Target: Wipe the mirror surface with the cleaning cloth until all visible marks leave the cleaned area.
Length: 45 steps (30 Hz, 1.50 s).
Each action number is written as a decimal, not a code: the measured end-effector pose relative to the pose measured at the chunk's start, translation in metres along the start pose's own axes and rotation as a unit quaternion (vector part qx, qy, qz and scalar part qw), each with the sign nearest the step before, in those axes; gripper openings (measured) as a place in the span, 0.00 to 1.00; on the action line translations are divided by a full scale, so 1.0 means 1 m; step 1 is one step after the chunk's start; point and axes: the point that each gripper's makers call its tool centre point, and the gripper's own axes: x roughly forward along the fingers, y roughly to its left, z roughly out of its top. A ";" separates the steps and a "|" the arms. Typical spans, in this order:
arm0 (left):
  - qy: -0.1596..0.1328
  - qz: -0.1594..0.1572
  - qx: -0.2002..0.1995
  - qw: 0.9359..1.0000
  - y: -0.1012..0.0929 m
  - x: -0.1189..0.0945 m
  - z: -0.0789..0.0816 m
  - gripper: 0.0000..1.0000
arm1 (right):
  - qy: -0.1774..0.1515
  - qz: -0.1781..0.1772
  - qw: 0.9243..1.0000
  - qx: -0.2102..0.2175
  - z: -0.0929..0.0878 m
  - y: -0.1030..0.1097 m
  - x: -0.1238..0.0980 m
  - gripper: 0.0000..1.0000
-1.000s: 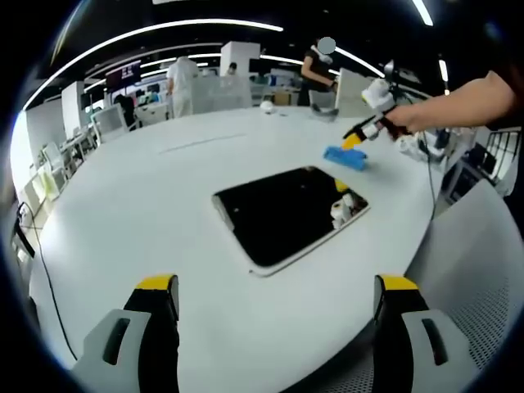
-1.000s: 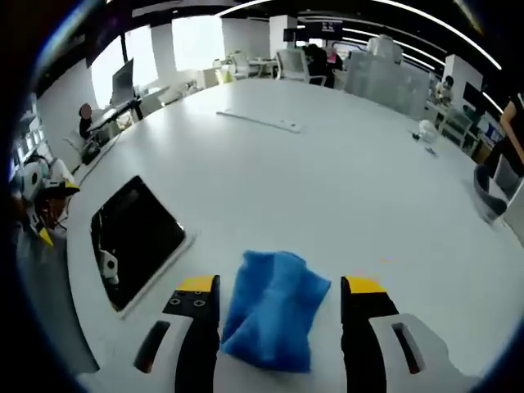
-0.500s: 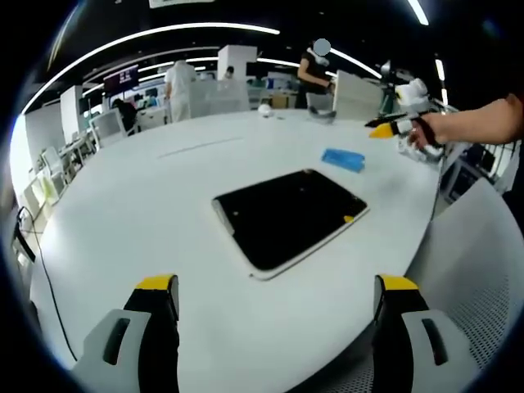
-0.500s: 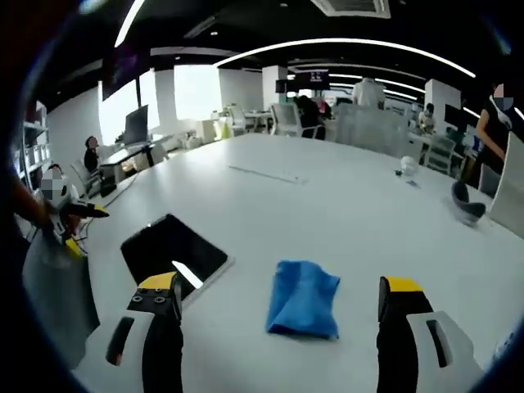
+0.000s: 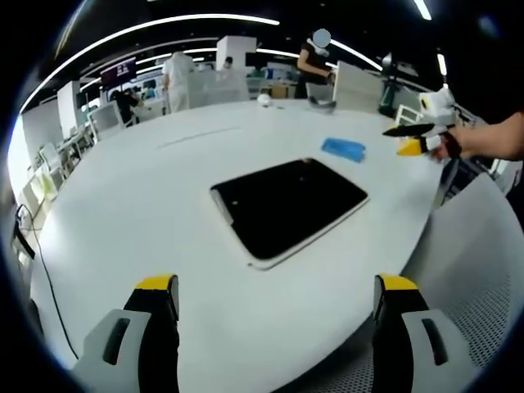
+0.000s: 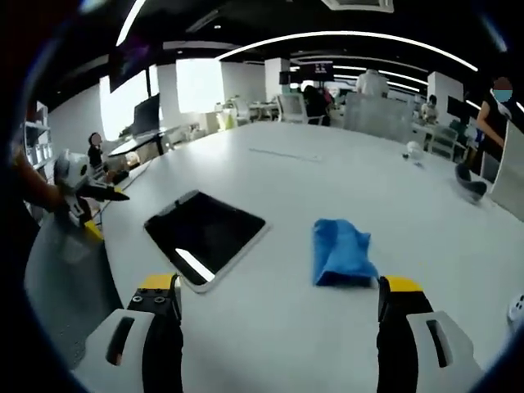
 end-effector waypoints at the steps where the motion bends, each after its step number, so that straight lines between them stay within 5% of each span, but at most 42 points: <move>1: 0.007 -0.001 -0.009 1.000 0.000 0.000 -0.002 1.00 | 0.003 0.000 1.000 0.001 -0.002 0.002 -0.001 1.00; 3: 0.010 -0.015 -0.051 0.999 -0.004 0.001 -0.002 1.00 | 0.005 0.000 1.000 0.000 -0.004 0.005 -0.002 1.00; 5: 0.032 0.000 -0.036 0.999 0.002 0.000 -0.005 1.00 | 0.005 0.001 1.000 0.001 -0.004 0.010 -0.005 1.00; 9: -0.002 0.003 -0.030 1.000 0.003 -0.003 0.014 1.00 | -0.004 0.003 1.000 -0.007 -0.001 0.018 -0.006 1.00; 19: -0.057 0.021 -0.027 0.998 0.010 -0.008 0.026 0.99 | -0.057 -0.019 0.998 -0.021 0.006 0.043 -0.017 1.00; 27: -0.044 0.029 -0.023 0.998 0.011 -0.008 0.022 0.99 | -0.053 -0.048 0.997 -0.004 0.000 0.029 -0.018 1.00; 45: -0.034 0.034 -0.007 0.999 0.012 -0.007 0.018 0.99 | -0.061 -0.030 0.998 -0.009 0.001 0.039 -0.017 1.00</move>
